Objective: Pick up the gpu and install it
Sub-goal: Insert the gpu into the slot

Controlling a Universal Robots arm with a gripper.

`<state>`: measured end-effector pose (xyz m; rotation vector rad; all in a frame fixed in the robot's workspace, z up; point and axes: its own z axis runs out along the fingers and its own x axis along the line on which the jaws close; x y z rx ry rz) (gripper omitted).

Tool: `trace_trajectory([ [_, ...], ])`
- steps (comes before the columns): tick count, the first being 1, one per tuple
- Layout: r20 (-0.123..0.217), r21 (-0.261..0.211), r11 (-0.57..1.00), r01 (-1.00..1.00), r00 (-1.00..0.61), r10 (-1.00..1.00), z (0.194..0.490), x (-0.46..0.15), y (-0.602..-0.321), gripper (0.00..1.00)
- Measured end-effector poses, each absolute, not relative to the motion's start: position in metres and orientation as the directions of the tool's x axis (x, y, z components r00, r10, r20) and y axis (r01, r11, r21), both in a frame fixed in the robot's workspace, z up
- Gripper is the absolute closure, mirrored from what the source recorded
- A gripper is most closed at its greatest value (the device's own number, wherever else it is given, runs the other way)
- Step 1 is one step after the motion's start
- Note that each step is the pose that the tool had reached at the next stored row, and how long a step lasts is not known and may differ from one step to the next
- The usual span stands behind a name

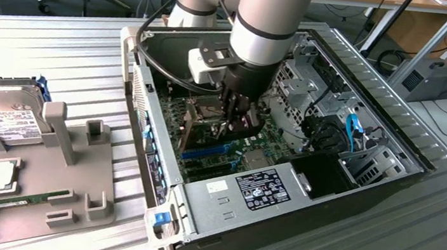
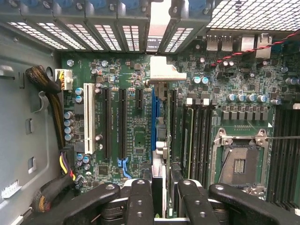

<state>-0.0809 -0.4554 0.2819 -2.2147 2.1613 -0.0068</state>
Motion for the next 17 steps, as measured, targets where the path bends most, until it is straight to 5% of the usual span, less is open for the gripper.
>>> trace_trajectory([
  [17, -0.03, -0.037, -0.024, -0.999, 0.025, -0.999, 0.2794, -0.0877, -0.4554, 0.74],
])
